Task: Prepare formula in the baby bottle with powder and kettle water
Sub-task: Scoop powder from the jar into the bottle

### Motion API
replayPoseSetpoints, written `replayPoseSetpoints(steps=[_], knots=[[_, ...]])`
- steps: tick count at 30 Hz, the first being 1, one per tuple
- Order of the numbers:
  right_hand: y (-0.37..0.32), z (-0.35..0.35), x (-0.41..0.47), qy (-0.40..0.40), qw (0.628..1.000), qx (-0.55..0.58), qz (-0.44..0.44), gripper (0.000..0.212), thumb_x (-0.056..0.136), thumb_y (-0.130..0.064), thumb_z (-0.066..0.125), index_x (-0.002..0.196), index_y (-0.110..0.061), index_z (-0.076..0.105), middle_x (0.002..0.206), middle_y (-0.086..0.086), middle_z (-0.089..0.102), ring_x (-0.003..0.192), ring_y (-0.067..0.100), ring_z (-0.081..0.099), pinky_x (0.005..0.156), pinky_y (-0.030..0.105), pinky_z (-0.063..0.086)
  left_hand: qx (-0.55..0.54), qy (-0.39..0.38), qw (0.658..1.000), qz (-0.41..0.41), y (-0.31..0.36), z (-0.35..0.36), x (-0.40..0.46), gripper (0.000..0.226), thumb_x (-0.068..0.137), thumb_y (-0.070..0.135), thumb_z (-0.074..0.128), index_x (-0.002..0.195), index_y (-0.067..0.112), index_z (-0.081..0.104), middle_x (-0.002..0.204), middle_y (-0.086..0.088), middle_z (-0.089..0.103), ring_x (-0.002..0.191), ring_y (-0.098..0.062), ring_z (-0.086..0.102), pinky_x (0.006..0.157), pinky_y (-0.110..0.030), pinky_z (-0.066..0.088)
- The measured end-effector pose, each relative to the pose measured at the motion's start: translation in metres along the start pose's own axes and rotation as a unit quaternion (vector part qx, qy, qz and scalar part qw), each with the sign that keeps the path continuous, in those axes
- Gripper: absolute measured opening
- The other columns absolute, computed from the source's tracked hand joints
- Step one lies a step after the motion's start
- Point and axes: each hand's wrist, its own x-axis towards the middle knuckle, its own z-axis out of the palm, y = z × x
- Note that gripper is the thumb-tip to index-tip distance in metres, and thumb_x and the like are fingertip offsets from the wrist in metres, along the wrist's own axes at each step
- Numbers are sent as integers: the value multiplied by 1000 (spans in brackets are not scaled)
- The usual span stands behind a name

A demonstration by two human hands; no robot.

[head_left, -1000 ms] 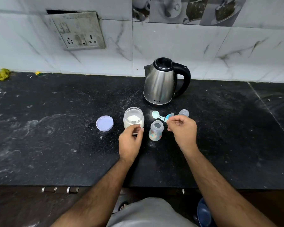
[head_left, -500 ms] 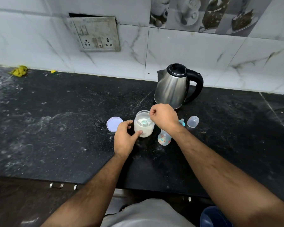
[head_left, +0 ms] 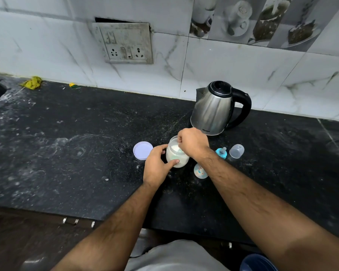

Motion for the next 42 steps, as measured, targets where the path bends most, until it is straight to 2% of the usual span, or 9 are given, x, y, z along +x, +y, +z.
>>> replayPoseSetpoints(steps=[7,12,14,24,27,31,36,39,42], knots=[[29,-19,3,67,981,150,105,18,84,-12,63,71,-23,67,79,-6,70,80,20,66,73,32,57,12,-4,1000,1,-3,-1,1,55,71,28,86,120,24,62,115,12,64,103,-4,58,91,-32,51],[37,-14,2,-103,973,153,142,19,87,1,54,90,-6,72,91,14,76,85,30,73,81,42,60,14,-13,1000,-2,-3,-1,2,56,71,28,85,122,23,63,115,12,65,102,-4,59,88,-30,52],[34,-10,2,-131,958,200,157,20,91,3,49,86,-4,68,91,17,76,82,28,74,83,43,61,13,-21,1000,-6,0,-4,4,55,72,26,85,122,22,63,114,11,66,98,0,59,86,-27,52],[37,-2,2,-87,929,301,195,24,92,1,52,76,-13,64,76,10,71,65,16,68,74,36,60,18,-1,1000,-16,3,-11,3,61,72,26,85,126,22,58,112,11,62,94,-4,59,85,-22,49],[51,-5,1,-20,924,321,206,26,85,2,57,70,-17,66,66,4,70,64,17,70,76,38,62,2,67,998,20,4,-9,-14,37,77,32,81,109,27,62,90,10,62,79,-6,59,73,-21,49],[78,-13,-4,64,909,350,217,27,79,-1,58,62,-20,66,66,3,73,70,21,74,77,46,62,-35,24,996,76,14,12,-35,20,81,23,79,97,16,69,79,6,66,71,-4,62,69,-19,51],[110,-24,-14,116,898,359,227,21,79,-12,62,63,-25,69,70,-7,72,76,17,73,74,44,62,-32,-124,991,30,18,53,-52,70,72,26,86,134,16,55,127,4,63,109,-3,60,89,-25,53],[128,-26,-18,141,893,356,236,20,78,-14,62,65,-28,69,68,-11,69,74,17,70,74,44,61,-44,-120,992,-9,24,73,-47,98,66,30,89,147,14,38,146,2,49,132,-9,47,109,-31,42],[147,-29,-19,180,877,371,246,17,77,-16,65,68,-30,66,73,-11,68,79,21,69,77,45,60,-60,-111,991,-41,33,90,-36,111,60,35,91,151,13,31,152,-2,43,139,-14,40,116,-38,34]])
